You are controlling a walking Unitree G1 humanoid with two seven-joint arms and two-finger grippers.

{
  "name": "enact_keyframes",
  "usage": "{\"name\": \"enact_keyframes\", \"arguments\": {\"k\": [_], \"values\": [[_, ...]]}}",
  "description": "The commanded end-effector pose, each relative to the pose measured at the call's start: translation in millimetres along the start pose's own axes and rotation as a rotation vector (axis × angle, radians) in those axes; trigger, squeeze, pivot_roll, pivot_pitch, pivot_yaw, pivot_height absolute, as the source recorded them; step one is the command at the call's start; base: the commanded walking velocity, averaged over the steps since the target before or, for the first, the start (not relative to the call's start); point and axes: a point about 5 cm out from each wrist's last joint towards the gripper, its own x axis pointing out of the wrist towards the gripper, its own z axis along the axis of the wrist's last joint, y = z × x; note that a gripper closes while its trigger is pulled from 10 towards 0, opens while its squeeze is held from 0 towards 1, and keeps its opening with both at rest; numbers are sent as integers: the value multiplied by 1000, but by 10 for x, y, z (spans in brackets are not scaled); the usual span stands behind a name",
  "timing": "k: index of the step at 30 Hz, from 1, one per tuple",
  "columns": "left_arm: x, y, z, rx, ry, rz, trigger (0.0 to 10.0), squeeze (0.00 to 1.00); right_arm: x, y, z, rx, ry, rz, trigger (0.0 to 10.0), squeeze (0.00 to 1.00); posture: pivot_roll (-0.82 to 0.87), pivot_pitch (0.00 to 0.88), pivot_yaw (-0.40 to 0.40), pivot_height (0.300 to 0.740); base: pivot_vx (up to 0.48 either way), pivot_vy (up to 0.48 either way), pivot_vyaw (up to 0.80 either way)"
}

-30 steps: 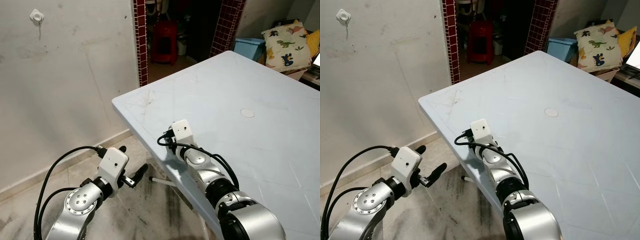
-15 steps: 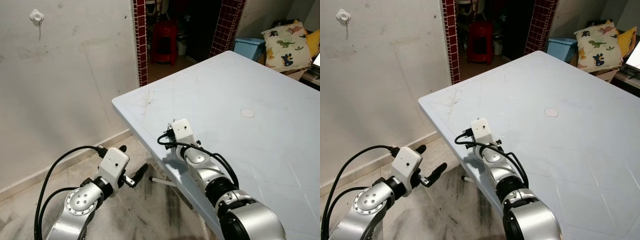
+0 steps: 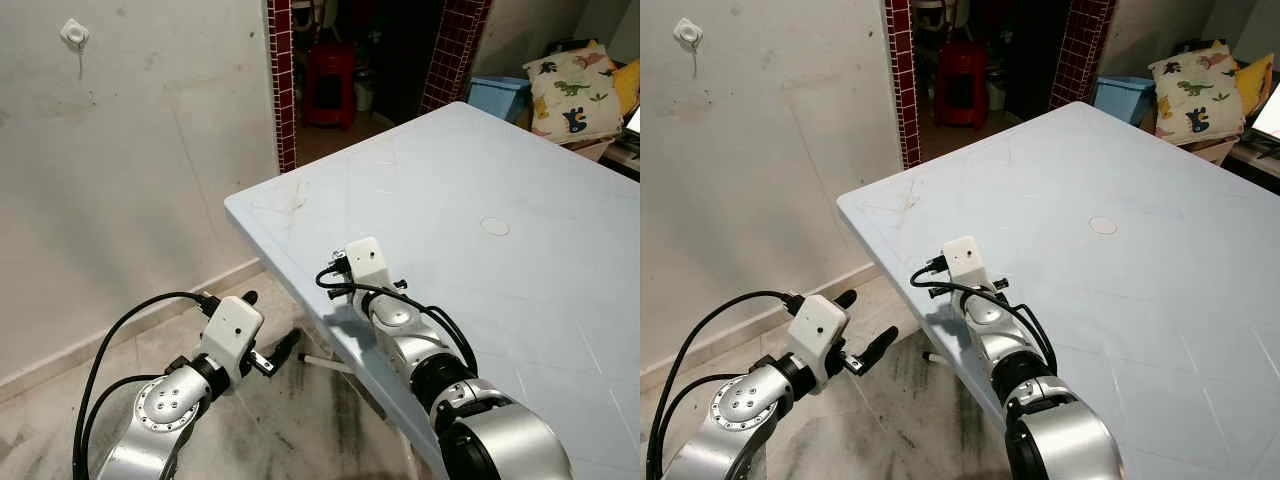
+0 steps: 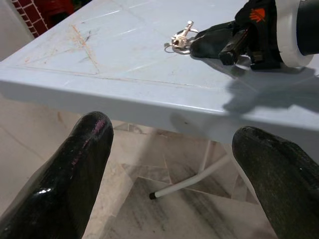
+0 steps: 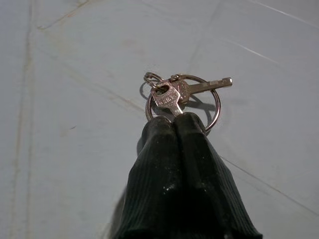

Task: Hang keys on a hook

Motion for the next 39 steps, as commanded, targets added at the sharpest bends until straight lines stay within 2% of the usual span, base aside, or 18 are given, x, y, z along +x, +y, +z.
{"name": "enact_keyframes", "arguments": {"k": [1, 7, 8, 9, 11, 17, 18, 19, 20, 22, 23, 32, 36, 39], "values": [[9, 25, 33, 20, -16, 15, 10000, 0, 7, -57, 13, 24, 9, -27, 0, 0, 117, 0, 7, 740, 0, 0, 0], [40, 129, 109, 32, -58, 96, 10000, 0, -4, -185, 145, 102, -80, -77, 0, 0, 110, 0, 11, 740, 0, 0, 0], [44, 187, 138, 38, -80, 152, 10000, 0, -25, -231, 212, 132, -135, -87, 0, 0, 100, 0, 12, 740, 0, 0, 0], [44, 187, 138, 38, -80, 152, 10000, 0, -25, -231, 212, 132, -135, -87, 0, 0, 100, 0, 12, 740, 0, 0, 0], [58, 273, 167, 38, -99, 234, 10000, 0, -65, -296, 300, 147, -204, -96, 0, 0, 95, 0, 14, 740, 0, 0, 0], [91, 359, 199, 3, -118, 293, 10000, 0, -137, -400, 413, 133, -282, -104, 0, 0, 67, 0, 14, 740, 0, 0, 0], [96, 359, 201, 2, -119, 293, 10000, 0, -142, -394, 420, 122, -286, -90, 2078, 0, 67, 0, 14, 740, 0, 0, 0], [104, 356, 201, 2, -122, 294, 10000, 0, -152, -386, 419, 107, -285, -76, 5373, 0, 64, 0, 13, 740, 0, 0, 0], [116, 349, 198, 3, -126, 298, 10000, 0, -173, -373, 412, 89, -282, -61, 10000, 0, 65, 0, 11, 740, 0, 0, 0], [119, 335, 193, 1, -128, 299, 10000, 0, -177, -330, 386, 92, -272, -34, 10000, 0, 65, 0, 11, 740, 0, 0, 0], [116, 325, 188, 0, -128, 298, 10000, 0, -171, -260, 364, 99, -260, 1, 10000, 1000, 65, 0, 11, 740, 0, 0, 0], [111, 281, 208, -15, -142, 297, 10000, 0, -102, 29, 275, 21, -203, 47, 10000, 1000, 94, 0, -2, 740, 0, 0, 0], [100, 269, 178, -7, -126, 295, 10000, 0, -92, 21, 284, -43, -232, -18, 10000, 1000, 92, 0, -5, 740, 0, 0, 0], [113, 260, 182, -14, -130, 297, 10000, 0, -87, 29, 259, -40, -240, -28, 10000, 1000, 89, 0, -6, 740, 0, 0, 0]]}}
